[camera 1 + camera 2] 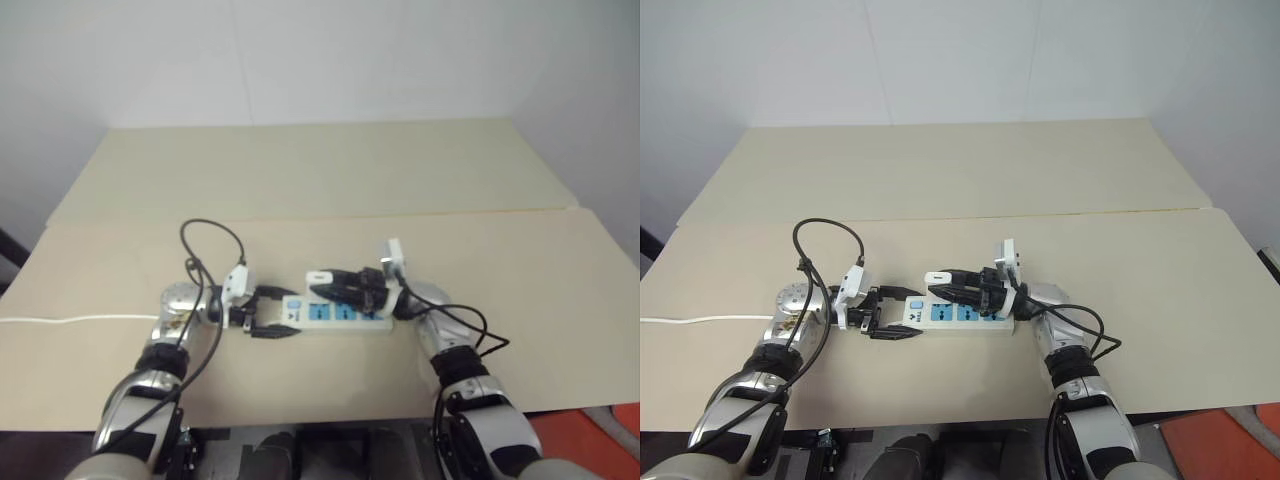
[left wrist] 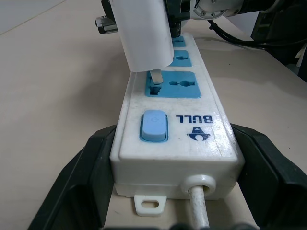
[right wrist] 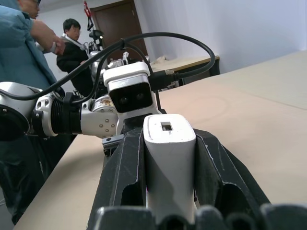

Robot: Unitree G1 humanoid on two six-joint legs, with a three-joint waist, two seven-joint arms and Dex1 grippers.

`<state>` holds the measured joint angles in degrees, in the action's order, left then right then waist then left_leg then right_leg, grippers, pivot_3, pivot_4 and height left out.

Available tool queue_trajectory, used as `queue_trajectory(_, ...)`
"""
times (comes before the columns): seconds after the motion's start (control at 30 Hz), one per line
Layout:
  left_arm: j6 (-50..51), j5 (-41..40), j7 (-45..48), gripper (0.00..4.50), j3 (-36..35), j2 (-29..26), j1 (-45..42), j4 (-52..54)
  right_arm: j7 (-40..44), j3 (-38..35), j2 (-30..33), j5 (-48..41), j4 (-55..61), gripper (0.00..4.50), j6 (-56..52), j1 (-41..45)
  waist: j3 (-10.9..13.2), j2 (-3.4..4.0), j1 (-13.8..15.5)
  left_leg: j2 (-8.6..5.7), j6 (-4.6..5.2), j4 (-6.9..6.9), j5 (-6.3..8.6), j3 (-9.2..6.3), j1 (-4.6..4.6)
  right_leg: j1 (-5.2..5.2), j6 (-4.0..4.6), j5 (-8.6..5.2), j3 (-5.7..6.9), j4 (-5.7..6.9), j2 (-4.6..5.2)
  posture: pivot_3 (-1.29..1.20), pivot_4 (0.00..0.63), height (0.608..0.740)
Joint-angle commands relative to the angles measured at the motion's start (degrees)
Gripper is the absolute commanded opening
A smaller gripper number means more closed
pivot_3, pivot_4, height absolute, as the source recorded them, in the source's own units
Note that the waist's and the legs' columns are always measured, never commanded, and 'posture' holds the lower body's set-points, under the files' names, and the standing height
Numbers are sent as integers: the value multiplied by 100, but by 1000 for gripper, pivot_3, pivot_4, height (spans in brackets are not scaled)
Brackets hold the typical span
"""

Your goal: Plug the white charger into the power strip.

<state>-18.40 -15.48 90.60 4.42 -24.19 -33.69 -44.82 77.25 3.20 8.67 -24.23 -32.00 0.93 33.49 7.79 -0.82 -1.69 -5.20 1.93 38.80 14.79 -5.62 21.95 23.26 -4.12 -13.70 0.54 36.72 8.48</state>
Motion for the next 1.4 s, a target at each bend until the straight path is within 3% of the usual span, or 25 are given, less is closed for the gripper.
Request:
queue_trajectory(0.03,30,-59,8,3258,-55,31,-35,163,-24,-5,-52,40,-73,1116,35,-78,0,0,0,0,1,0,1,0,0,0,0,0,0,0,0,0,150,740)
queue_trajectory(1.4,30,-80,40,3258,-68,29,-62,151,122,198,172,519,-686,1116,511,-265,-5,-6,13,3,26,-7,20,-1,-45,-12,0,0,-1,-2,-2,0,150,740)
